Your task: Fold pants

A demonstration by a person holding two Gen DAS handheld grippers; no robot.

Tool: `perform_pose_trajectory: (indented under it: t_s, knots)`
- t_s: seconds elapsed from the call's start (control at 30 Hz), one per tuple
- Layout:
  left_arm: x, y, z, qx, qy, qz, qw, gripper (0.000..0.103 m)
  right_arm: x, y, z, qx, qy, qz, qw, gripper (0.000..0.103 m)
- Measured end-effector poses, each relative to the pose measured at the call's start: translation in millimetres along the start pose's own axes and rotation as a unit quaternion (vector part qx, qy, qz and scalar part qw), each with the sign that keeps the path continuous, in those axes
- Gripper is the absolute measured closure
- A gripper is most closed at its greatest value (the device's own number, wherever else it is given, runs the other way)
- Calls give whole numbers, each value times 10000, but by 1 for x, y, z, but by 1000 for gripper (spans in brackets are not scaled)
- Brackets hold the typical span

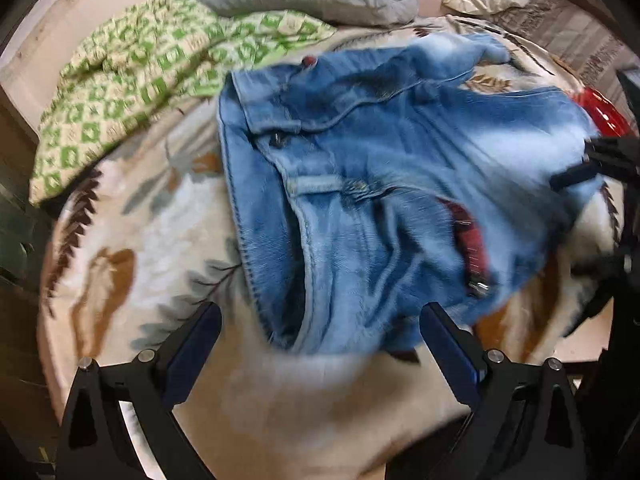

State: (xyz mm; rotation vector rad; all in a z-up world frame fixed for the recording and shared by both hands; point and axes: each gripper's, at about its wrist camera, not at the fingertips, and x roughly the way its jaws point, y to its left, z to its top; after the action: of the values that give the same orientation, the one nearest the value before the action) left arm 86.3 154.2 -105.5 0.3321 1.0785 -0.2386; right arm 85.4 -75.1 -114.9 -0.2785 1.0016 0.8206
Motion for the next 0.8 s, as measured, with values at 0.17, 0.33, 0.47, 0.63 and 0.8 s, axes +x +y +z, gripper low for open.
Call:
perform_pose_trajectory:
  t_s: [0.17, 0.33, 0.47, 0.63, 0.8]
  knots:
    - [18, 11, -6, -370, 103, -689, 9969, 61, 31, 1, -2, -68, 78, -317, 9994, 35]
    - [-13, 10, -16, -306, -140, -931, 9951, 75, 21, 8, 2, -104, 4, -12, 9999, 81]
    - [-23, 17, -30, -612, -88, -907, 9940, 72, 14, 19, -5, -331, -85, 97, 9994, 83]
    - [-6, 7, -25, -381, 272, -214, 9987, 25, 18, 0, -5, 74, 241, -103, 9996, 29]
    - [-35, 22, 16, -621, -251, 81, 9977, 15, -33, -32, 1, 115, -342, -310, 9989, 26]
